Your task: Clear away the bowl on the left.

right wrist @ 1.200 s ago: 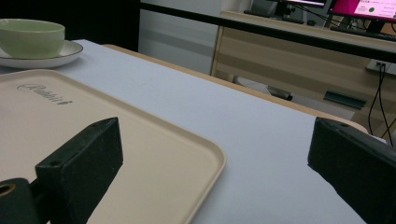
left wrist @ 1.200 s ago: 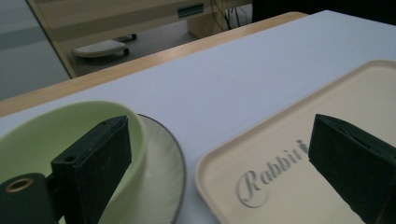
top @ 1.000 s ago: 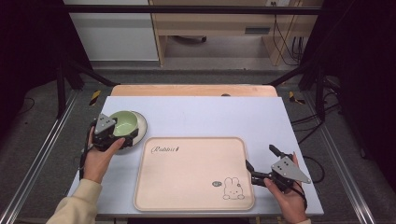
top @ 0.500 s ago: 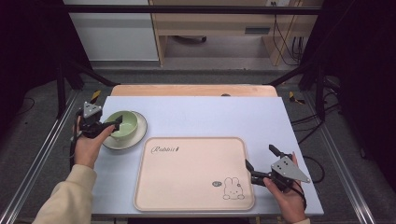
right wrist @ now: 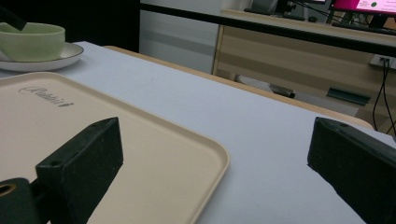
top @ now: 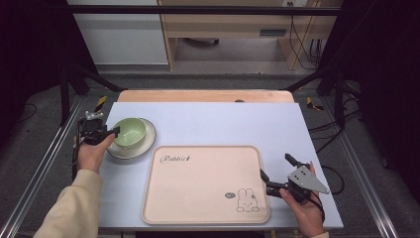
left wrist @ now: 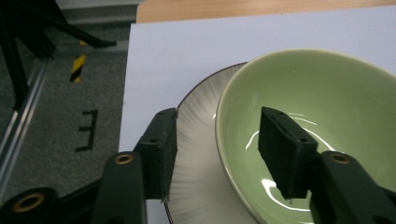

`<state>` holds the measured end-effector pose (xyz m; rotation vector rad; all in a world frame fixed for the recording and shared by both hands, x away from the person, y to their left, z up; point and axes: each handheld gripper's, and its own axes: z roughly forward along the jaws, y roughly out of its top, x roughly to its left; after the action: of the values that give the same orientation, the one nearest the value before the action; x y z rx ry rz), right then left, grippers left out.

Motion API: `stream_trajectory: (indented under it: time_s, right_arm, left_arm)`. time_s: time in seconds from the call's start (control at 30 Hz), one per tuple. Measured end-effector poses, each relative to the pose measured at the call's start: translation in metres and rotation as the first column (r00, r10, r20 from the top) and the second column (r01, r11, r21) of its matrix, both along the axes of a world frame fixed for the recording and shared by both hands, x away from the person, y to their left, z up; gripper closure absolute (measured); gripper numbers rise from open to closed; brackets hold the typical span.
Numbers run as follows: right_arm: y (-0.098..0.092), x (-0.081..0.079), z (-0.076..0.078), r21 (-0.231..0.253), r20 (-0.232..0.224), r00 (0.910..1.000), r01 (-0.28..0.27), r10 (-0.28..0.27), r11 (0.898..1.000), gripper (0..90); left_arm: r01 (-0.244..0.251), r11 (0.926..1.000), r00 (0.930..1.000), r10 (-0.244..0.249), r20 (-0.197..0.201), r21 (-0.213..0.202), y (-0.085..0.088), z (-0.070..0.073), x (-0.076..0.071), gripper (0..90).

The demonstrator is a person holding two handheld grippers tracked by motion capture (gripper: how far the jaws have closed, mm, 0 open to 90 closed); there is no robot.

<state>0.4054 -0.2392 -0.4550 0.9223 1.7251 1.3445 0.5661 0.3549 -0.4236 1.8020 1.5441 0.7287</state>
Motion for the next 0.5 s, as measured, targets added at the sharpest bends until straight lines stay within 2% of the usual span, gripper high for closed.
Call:
stream_trajectory:
  time_s: [0.07,0.1,0.13,0.17,0.23,0.27,0.3,0.33,0.43,0.47,0.5]
  right_arm:
    - [0.000,0.000,0.000,0.000,-0.001,1.0000,-0.001,0.001,1.000,3.5]
    - [0.000,0.000,0.000,0.000,-0.001,1.0000,-0.001,0.001,1.000,3.5]
    - [0.000,0.000,0.000,0.000,-0.001,1.0000,0.000,0.000,1.000,3.4]
    - [0.000,0.000,0.000,0.000,-0.001,1.0000,0.000,0.000,1.000,3.4]
    - [0.000,0.000,0.000,0.001,-0.003,1.0000,-0.001,0.001,1.000,3.4]
    - [0.000,0.000,0.000,0.002,-0.004,1.0000,-0.002,0.002,1.000,3.4]
    - [0.000,0.000,0.000,0.002,-0.004,1.0000,-0.002,0.002,1.000,3.4]
    - [0.000,0.000,-0.001,0.001,-0.005,1.0000,-0.003,0.003,1.000,3.4]
    - [0.000,0.000,-0.001,0.000,-0.003,1.0000,-0.005,0.005,1.000,3.3]
    - [0.000,0.000,-0.001,0.002,-0.004,1.0000,-0.008,0.008,1.000,3.3]
    - [0.000,0.000,-0.001,0.002,-0.004,1.0000,-0.008,0.008,1.000,3.3]
  left_arm:
    - [0.002,0.9989,0.9993,-0.004,-0.037,-0.046,0.001,-0.003,0.002,54.3]
    - [0.002,0.9989,0.9993,-0.004,-0.037,-0.046,0.001,-0.003,0.002,56.2]
    - [0.002,0.9989,0.9983,-0.005,-0.058,-0.047,0.000,-0.004,0.003,57.4]
    - [0.002,0.9989,0.9983,-0.005,-0.058,-0.047,0.000,-0.004,0.003,58.7]
    - [-0.002,0.9991,0.9965,-0.001,-0.083,-0.042,0.000,-0.006,0.005,62.6]
    - [0.001,0.9986,0.9951,-0.006,-0.099,-0.052,0.000,-0.008,0.007,63.5]
    - [0.001,0.9986,0.9951,-0.006,-0.099,-0.052,0.000,-0.008,0.007,63.9]
    - [0.001,0.9986,0.9927,-0.007,-0.120,-0.052,-0.001,-0.012,0.009,64.5]
    - [0.007,0.9990,0.9898,-0.013,-0.142,-0.045,-0.002,-0.014,0.010,66.7]
    - [-0.008,0.9981,0.9881,-0.001,-0.154,-0.061,-0.001,-0.015,0.010,68.2]
    - [-0.008,0.9981,0.9881,-0.001,-0.154,-0.061,-0.001,-0.015,0.010,70.6]
